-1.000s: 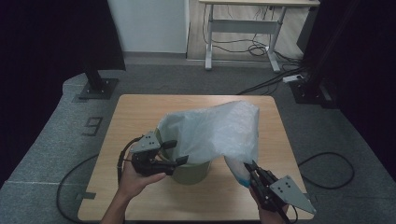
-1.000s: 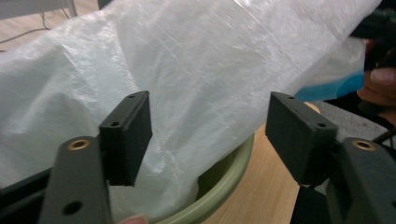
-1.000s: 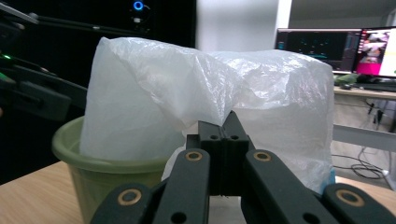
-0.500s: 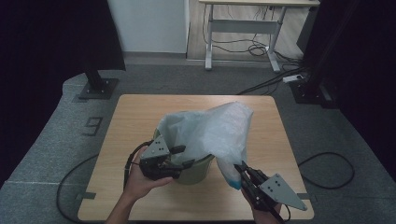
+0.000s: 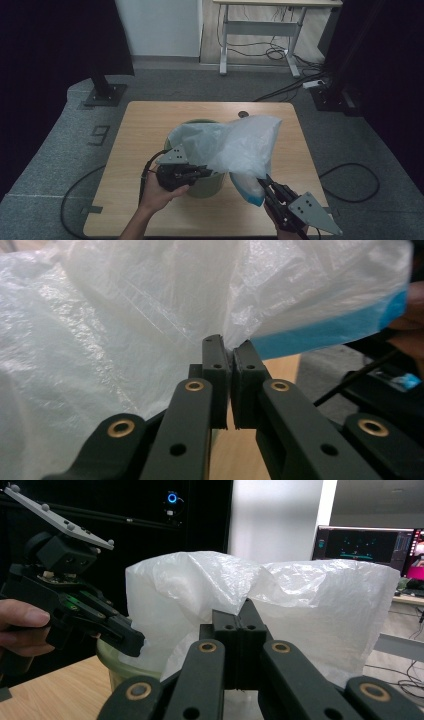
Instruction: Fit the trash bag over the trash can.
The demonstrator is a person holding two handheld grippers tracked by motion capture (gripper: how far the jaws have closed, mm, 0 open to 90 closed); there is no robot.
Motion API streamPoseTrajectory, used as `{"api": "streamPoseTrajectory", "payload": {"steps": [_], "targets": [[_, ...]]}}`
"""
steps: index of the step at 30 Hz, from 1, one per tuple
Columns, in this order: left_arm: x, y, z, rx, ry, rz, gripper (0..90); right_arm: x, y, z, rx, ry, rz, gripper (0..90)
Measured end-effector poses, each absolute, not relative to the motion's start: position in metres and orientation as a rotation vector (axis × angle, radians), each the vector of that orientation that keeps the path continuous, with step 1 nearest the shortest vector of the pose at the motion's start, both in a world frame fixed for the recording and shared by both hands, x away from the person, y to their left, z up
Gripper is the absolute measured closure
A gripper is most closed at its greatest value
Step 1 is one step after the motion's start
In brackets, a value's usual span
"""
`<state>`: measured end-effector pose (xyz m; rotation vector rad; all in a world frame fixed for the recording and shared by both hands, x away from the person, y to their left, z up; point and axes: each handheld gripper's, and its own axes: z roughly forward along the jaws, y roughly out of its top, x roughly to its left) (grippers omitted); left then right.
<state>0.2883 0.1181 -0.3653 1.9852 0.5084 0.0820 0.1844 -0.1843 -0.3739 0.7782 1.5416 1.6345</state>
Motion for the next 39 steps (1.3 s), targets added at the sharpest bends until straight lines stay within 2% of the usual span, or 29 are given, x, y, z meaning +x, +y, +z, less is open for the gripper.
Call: {"api": "streamPoseTrajectory", "payload": {"steps": [8,15,29,31,33,35,39], "targets": [[0.283,0.116,-0.362,1.945,0.471,0.025,87.4,0.179,-0.188,-0.371,0.772,1.501,1.654,88.9],[0.284,0.116,-0.363,1.954,0.474,0.026,87.0,0.178,-0.193,-0.369,0.779,1.489,1.651,88.9],[0.293,0.143,-0.372,1.953,0.610,0.090,86.5,0.207,-0.176,-0.381,0.827,1.584,1.664,88.9],[0.291,0.148,-0.371,1.941,0.597,0.090,80.2,0.210,-0.170,-0.382,0.818,1.605,1.661,88.9],[0.286,0.152,-0.367,1.926,0.603,0.155,65.8,0.213,-0.165,-0.384,0.812,1.627,1.659,88.9],[0.282,0.156,-0.362,1.895,0.592,0.151,55.3,0.216,-0.160,-0.388,0.807,1.649,1.648,88.9],[0.278,0.160,-0.350,1.882,0.599,0.189,46.0,0.219,-0.157,-0.396,0.813,1.683,1.631,88.9]]}}
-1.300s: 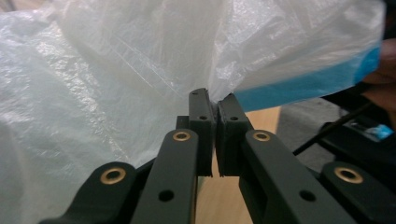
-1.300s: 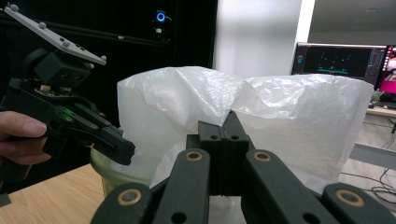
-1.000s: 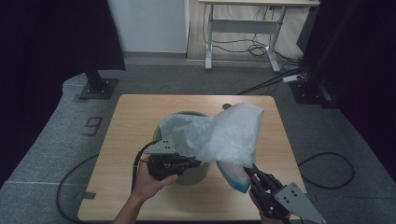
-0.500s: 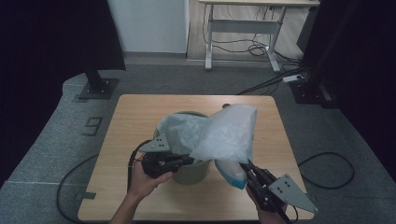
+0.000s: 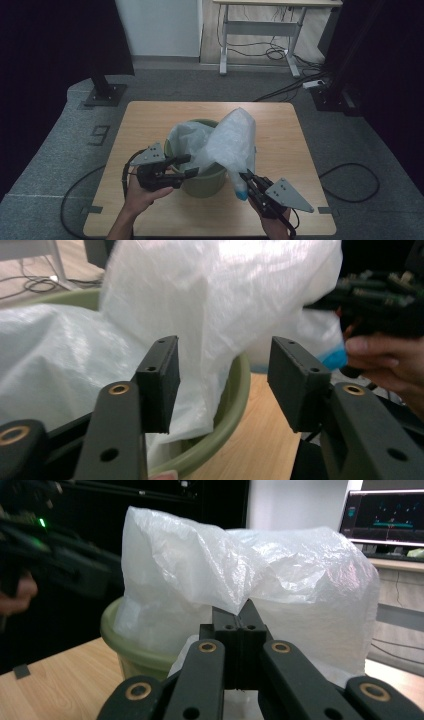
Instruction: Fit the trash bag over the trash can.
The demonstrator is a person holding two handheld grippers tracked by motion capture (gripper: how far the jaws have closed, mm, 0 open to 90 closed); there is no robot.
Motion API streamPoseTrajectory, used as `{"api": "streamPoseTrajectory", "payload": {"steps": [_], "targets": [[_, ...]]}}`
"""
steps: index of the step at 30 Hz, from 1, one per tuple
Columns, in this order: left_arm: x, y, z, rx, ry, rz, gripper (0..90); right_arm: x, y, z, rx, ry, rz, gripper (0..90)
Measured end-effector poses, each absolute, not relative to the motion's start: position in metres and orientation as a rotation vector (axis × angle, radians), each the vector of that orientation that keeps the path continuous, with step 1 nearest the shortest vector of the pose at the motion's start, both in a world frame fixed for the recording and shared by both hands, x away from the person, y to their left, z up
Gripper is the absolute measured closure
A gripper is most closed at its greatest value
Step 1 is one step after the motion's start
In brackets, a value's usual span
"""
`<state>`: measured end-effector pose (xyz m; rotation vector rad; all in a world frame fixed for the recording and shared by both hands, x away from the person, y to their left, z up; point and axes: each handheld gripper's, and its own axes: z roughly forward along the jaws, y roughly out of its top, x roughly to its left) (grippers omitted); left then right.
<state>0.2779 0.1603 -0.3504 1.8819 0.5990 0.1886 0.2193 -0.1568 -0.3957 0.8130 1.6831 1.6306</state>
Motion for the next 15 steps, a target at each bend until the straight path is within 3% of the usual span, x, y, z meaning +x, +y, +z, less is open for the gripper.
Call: {"api": "streamPoseTrajectory", "payload": {"steps": [15], "targets": [[0.300,0.148,-0.319,1.900,0.663,0.171,39.9,0.216,-0.157,-0.415,0.777,1.757,1.527,89.0]]}}
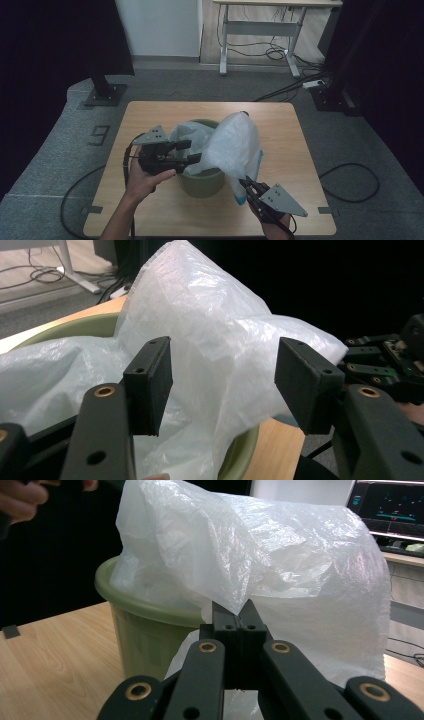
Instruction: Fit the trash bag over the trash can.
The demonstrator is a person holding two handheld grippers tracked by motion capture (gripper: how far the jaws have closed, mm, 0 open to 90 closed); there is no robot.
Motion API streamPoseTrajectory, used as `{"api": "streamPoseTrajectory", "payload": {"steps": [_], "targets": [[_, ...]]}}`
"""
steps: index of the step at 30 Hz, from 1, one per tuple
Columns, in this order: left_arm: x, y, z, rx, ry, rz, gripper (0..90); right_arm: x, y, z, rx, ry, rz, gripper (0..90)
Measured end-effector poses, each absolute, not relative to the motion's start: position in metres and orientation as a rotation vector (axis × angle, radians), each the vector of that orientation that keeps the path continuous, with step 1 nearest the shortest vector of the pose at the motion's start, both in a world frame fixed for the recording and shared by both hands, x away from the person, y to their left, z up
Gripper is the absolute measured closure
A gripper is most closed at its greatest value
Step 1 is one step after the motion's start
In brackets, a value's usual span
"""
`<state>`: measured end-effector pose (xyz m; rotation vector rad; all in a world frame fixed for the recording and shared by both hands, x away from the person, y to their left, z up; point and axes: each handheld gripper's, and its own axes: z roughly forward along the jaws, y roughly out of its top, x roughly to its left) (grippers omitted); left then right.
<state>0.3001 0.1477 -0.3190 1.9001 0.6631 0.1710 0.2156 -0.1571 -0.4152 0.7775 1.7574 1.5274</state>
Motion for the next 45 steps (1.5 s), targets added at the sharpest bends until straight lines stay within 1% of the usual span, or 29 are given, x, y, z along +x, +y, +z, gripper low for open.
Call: {"api": "streamPoseTrajectory", "payload": {"steps": [6,12,14,15,17,23,25,27,28,29,32,35,40,45], "targets": [[0.304,0.137,-0.318,1.915,0.665,0.170,40.9,0.215,-0.157,-0.417,0.770,1.765,1.524,88.9],[0.308,0.129,-0.323,1.934,0.671,0.160,45.2,0.213,-0.156,-0.416,0.758,1.762,1.525,88.9],[0.309,0.126,-0.327,1.943,0.656,0.142,51.1,0.213,-0.155,-0.416,0.757,1.764,1.522,88.9],[0.310,0.125,-0.328,1.947,0.650,0.138,56.7,0.213,-0.155,-0.416,0.758,1.763,1.522,88.9],[0.311,0.124,-0.331,1.951,0.635,0.118,64.4,0.213,-0.155,-0.416,0.758,1.764,1.523,88.9],[0.313,0.127,-0.338,1.946,0.638,0.081,84.1,0.211,-0.155,-0.416,0.753,1.768,1.528,88.9],[0.313,0.130,-0.339,1.933,0.646,0.083,88.7,0.210,-0.156,-0.416,0.742,1.773,1.542,88.9],[0.314,0.134,-0.340,1.921,0.664,0.097,89.4,0.210,-0.157,-0.416,0.745,1.779,1.559,88.8],[0.315,0.137,-0.340,1.914,0.677,0.102,89.4,0.211,-0.157,-0.416,0.749,1.782,1.567,86.7],[0.316,0.140,-0.341,1.907,0.691,0.107,89.5,0.211,-0.158,-0.416,0.747,1.784,1.578,82.7],[0.321,0.149,-0.344,1.884,0.737,0.114,89.5,0.208,-0.159,-0.417,0.738,1.778,1.618,65.7],[0.323,0.159,-0.346,1.866,0.775,0.118,89.6,0.203,-0.163,-0.417,0.729,1.780,1.670,53.9],[0.325,0.174,-0.351,1.851,0.822,0.125,89.6,0.197,-0.182,-0.423,0.767,1.751,1.687,49.6],[0.325,0.191,-0.354,1.840,0.858,0.140,89.5,0.205,-0.201,-0.437,0.871,1.743,1.649,46.4]]}}
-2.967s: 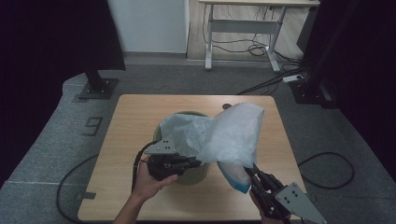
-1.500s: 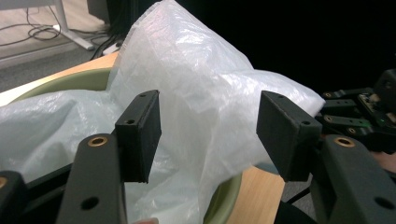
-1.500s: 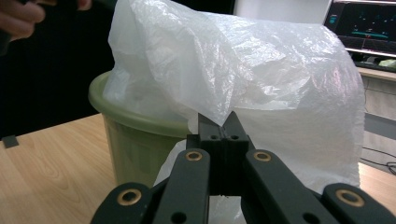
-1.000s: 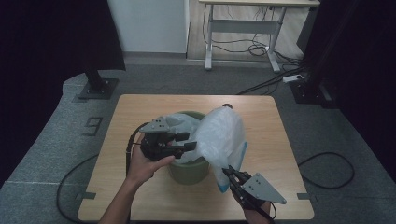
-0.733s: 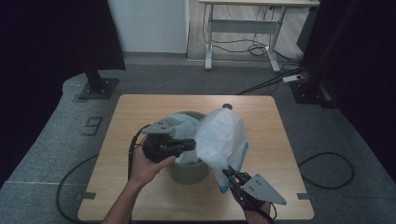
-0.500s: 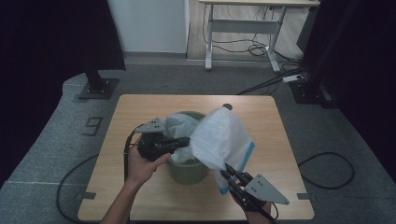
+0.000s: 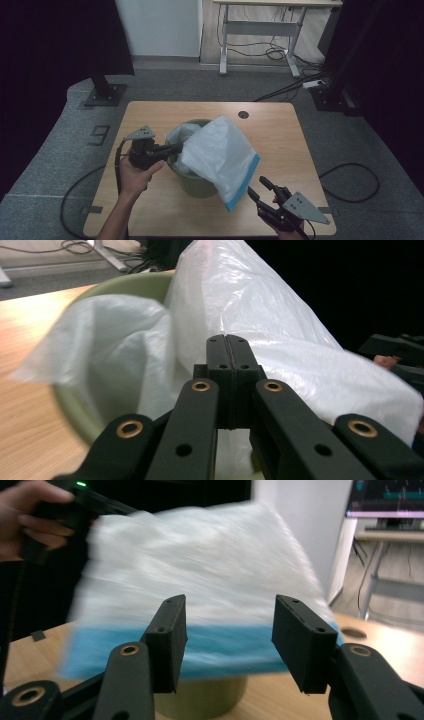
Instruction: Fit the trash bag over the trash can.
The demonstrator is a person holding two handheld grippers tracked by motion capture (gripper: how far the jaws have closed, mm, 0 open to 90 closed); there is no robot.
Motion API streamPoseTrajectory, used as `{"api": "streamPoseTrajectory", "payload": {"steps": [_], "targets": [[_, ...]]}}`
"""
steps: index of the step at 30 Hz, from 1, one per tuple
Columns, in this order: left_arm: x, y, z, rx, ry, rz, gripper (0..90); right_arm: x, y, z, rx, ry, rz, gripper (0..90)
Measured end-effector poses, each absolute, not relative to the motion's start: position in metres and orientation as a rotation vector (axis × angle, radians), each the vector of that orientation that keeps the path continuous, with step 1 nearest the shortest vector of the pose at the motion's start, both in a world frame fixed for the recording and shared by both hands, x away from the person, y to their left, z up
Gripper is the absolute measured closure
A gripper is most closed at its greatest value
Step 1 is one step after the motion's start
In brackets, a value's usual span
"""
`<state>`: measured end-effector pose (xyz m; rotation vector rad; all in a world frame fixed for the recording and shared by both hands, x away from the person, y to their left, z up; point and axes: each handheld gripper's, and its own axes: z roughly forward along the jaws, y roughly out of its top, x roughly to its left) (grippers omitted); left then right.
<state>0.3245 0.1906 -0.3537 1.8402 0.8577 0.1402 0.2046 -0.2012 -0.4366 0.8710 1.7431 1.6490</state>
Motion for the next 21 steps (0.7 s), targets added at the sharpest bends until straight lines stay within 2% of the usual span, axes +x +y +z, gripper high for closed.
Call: {"api": "streamPoseTrajectory", "payload": {"steps": [12,21], "targets": [[0.330,0.210,-0.361,1.805,0.925,0.127,89.5,0.224,-0.203,-0.463,0.966,1.800,1.615,41.4],[0.332,0.215,-0.362,1.797,0.941,0.127,89.5,0.231,-0.208,-0.476,1.012,1.822,1.594,41.0]]}}
